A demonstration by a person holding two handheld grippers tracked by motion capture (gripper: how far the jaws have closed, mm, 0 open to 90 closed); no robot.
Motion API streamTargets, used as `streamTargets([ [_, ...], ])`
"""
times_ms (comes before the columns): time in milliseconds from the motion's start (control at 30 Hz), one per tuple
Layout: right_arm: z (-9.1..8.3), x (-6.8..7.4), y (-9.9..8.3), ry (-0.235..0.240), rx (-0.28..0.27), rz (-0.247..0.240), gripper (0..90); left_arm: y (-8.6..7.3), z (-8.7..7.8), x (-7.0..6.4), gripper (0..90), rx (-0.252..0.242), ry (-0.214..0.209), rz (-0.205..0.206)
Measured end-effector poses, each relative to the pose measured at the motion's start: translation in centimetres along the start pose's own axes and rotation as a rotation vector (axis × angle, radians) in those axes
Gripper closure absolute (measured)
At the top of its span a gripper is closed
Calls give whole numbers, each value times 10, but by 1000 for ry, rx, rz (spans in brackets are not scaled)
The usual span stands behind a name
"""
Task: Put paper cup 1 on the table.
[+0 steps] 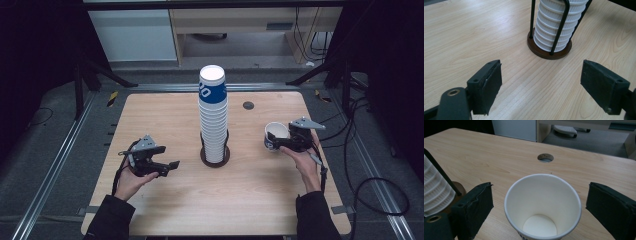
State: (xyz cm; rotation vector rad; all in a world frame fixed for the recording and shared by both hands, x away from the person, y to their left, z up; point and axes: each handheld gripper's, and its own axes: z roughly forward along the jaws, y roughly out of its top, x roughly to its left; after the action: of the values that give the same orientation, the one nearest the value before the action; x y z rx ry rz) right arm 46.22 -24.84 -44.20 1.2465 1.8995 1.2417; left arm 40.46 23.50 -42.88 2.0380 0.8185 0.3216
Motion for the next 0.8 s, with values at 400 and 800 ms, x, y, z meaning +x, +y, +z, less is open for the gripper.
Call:
streamTargets([
  [400,-33,18,33,76,-101,-20,81,-1,7,-3,176,20,-23,15],
  [800,-60,47,62,188,-172,-51,65,-1,8,-4,178,27,-24,13],
])
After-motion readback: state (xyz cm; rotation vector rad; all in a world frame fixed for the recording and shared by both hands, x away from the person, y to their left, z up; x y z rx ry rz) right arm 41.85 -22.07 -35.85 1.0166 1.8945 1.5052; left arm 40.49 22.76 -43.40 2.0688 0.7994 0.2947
